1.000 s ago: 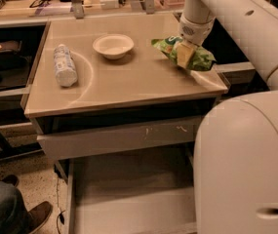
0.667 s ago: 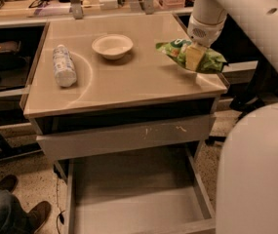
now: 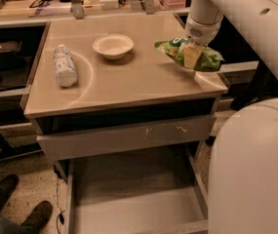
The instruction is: Place green rice chip bag into middle drawer
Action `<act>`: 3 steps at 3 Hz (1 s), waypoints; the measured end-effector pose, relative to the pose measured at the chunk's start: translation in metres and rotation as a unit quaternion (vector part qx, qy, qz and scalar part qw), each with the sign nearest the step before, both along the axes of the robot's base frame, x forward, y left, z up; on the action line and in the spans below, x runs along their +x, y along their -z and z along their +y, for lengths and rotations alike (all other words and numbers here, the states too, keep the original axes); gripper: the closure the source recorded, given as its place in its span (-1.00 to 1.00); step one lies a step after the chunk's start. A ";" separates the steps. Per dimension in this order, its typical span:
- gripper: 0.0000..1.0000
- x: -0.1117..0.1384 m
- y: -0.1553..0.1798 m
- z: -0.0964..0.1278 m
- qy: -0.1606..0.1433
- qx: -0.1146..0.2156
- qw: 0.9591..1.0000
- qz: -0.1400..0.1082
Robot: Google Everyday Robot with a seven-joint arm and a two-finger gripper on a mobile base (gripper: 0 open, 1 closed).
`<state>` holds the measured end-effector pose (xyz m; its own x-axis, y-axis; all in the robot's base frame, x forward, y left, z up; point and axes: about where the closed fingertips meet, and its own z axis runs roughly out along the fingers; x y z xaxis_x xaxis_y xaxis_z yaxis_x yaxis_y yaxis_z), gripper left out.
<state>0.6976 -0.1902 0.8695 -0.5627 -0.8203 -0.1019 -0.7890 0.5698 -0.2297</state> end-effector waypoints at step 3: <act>1.00 -0.125 -0.037 -0.003 0.077 -0.012 0.997 -0.002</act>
Offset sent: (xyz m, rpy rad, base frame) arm -0.1467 -0.0104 0.0363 -0.1116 0.0305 -0.1642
